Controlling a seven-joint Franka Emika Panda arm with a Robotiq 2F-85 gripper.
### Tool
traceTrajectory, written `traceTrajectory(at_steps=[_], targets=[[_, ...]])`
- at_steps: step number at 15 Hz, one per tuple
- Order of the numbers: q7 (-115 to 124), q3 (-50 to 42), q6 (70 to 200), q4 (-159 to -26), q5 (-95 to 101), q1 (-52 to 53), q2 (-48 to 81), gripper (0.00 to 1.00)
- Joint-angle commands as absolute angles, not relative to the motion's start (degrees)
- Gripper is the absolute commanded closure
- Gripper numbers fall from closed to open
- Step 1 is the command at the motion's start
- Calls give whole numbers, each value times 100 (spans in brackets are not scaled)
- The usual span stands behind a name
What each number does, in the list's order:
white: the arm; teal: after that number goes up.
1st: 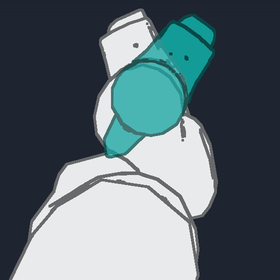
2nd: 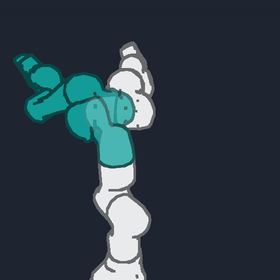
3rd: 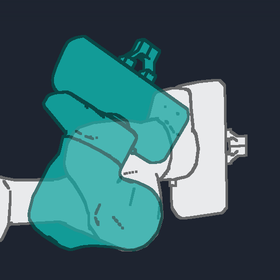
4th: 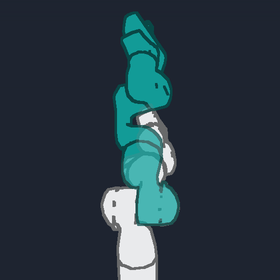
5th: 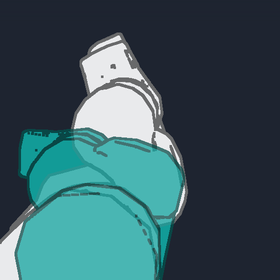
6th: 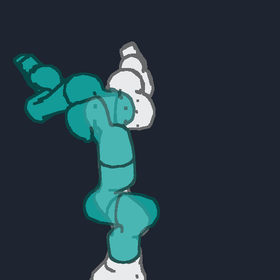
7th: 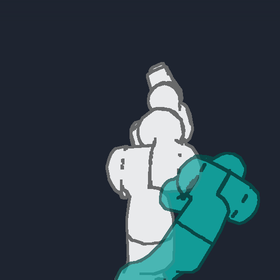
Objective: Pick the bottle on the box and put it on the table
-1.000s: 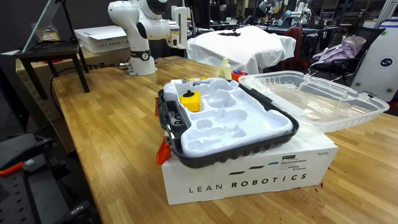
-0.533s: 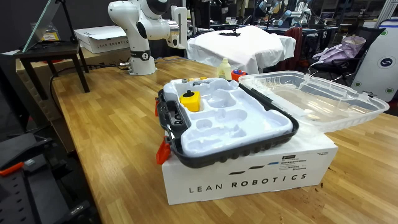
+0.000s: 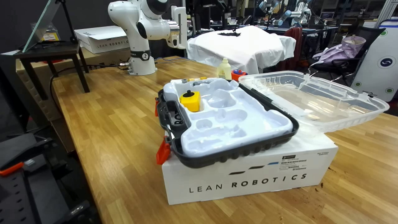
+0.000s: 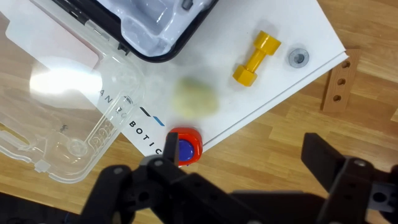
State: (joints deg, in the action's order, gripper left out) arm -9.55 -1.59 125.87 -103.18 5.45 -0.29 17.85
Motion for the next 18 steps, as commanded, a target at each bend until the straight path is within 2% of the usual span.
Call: traceTrajectory(at_steps=[1, 12, 18], targets=[[-2306, 9, 12288, -10122, 373, -356, 1956, 0], [-2690, -19, 12221, -10113, 522, -411, 2032, 0], [-4267, 206, 11895, -9833, 456, -541, 2224, 0]])
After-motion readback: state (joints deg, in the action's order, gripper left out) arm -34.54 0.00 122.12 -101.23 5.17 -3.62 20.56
